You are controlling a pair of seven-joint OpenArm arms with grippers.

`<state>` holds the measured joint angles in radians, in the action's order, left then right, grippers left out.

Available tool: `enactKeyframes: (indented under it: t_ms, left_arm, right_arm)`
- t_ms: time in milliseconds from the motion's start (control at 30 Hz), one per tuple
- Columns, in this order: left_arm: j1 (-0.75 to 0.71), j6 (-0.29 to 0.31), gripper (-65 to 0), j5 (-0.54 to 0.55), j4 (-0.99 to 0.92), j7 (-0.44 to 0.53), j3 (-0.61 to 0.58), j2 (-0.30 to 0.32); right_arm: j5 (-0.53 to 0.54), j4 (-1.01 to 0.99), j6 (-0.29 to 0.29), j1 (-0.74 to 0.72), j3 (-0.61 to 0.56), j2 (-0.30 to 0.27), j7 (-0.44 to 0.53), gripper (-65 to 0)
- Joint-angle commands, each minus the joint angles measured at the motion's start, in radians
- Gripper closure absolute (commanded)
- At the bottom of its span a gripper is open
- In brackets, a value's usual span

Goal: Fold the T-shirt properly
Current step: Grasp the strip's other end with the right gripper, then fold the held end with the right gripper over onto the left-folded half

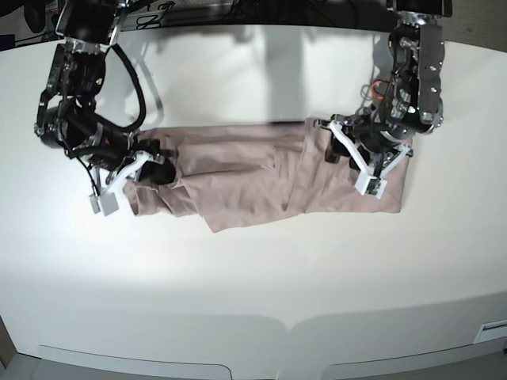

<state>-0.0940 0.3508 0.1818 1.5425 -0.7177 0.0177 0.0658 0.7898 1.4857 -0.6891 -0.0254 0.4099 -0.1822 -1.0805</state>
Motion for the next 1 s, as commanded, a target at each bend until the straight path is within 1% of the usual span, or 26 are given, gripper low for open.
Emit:
enactKeyframes:
  t_ms: [0, 100, 200, 267, 400, 533, 633, 733, 767, 867, 967]
  left_arm:
    - [0.016, -0.006, -28.1, 0.002, -0.018, -0.003, 0.000, -0.001]
    - [0.024, -0.008, -28.1, 0.008, -0.070, 0.000, 0.000, -0.004]
    - [0.049, -0.008, -28.1, 0.029, -0.063, -0.021, 0.000, -0.004]
    - [0.071, -0.008, -28.1, 0.048, -0.050, -0.044, 0.000, -0.004]
    - [0.105, -0.008, -28.1, 0.090, -0.008, -0.105, 0.000, -0.004]
    - [0.113, -0.008, -28.1, 0.107, 0.081, -0.134, 0.000, -0.001]
    - [0.114, -0.008, -28.1, 0.107, 0.166, -0.134, 0.001, 0.025]
    - [0.114, -0.009, -28.1, 0.107, 0.233, -0.151, 0.001, 0.068]
    - [0.113, -0.016, -28.1, 0.107, 0.254, -0.159, 0.001, 0.084]
    - [0.113, -0.076, -28.1, 0.107, 0.310, -0.186, 0.013, 0.148]
    - [0.113, -0.094, -28.1, 0.107, 0.349, -0.200, 0.060, 0.205]
  right_arm:
    - [0.021, 0.017, -0.009, -0.029, 0.010, -0.012, 0.008, 0.0]
    - [0.021, 0.018, -0.009, -0.063, 0.016, -0.012, -0.010, 0.0]
    - [0.029, 0.018, -0.009, -0.092, 0.014, -0.011, -0.025, 0.0]
    - [0.047, 0.018, -0.009, -0.113, 0.014, -0.011, -0.047, 0.0]
    - [0.126, 0.018, -0.009, -0.156, 0.013, -0.009, -0.105, 0.0]
    - [0.138, 0.018, -0.009, -0.190, -0.039, -0.004, -0.113, 0.0]
    - [0.131, 0.018, -0.009, -0.203, -0.114, 0.039, -0.105, 0.0]
    - [0.074, 0.018, -0.009, -0.208, -0.183, 0.093, -0.067, 0.0]
    - [0.048, 0.018, -0.009, -0.208, -0.203, 0.109, -0.048, 0.0]
    - [-0.014, 0.018, -0.009, -0.208, -0.258, 0.161, -0.032, 0.0]
    - [-0.031, 0.018, -0.009, -0.208, -0.307, 0.204, -0.026, 0.0]
